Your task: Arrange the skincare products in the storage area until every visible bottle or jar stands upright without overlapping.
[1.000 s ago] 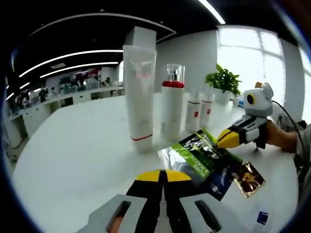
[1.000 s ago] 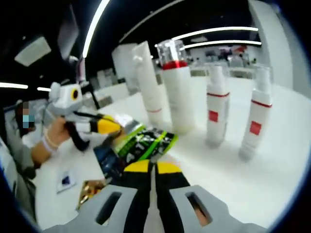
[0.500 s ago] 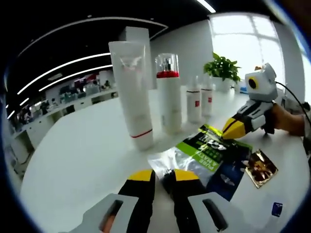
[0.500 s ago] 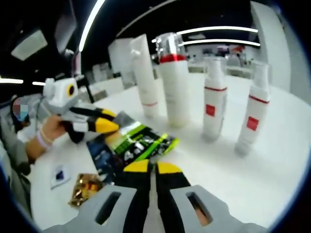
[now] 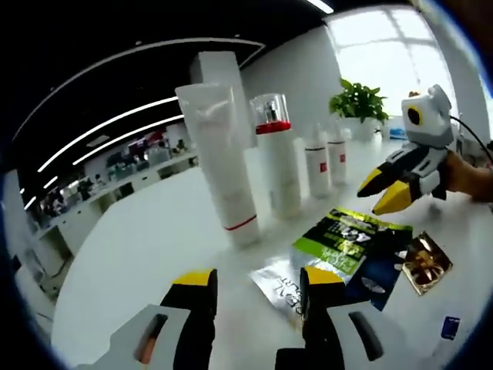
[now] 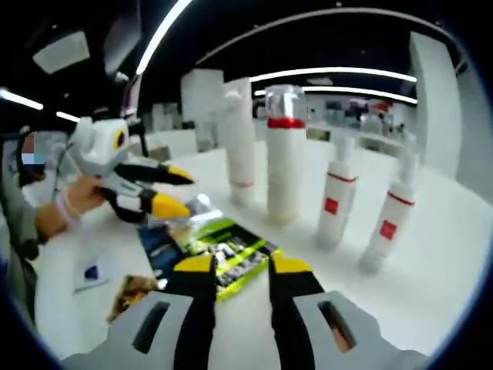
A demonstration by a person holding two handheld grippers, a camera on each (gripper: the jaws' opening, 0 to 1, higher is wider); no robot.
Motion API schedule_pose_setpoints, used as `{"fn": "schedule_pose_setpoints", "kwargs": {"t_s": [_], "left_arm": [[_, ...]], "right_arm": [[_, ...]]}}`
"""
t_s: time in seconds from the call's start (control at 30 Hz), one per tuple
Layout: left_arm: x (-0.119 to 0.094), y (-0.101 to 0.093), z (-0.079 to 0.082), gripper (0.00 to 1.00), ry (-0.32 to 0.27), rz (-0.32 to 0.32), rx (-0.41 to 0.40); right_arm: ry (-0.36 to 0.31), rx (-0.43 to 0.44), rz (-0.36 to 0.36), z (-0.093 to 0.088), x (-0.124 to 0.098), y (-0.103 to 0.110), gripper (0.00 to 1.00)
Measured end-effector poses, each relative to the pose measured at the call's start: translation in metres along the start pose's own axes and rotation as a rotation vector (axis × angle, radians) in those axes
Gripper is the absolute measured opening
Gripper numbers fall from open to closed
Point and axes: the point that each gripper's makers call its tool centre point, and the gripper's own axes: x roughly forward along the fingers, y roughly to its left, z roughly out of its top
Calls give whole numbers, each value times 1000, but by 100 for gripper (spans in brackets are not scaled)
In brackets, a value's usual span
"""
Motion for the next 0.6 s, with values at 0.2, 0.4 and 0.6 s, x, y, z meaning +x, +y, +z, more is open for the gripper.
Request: {"fn": "schedule_pose_setpoints", "kwargs": {"t_s": [0.2,0.4,0.6], "left_arm": [[5,-20,-6,32,25,-73,11],[9,-32,-12,31,51,-164,-129],[17,-36,-10,30,23,-167,-149]], "right_arm": [[51,-58,67,-15,15,26,27],[38,-33,70,-16,15,25,26],[22,-14,55,-14,17,21,25]]}}
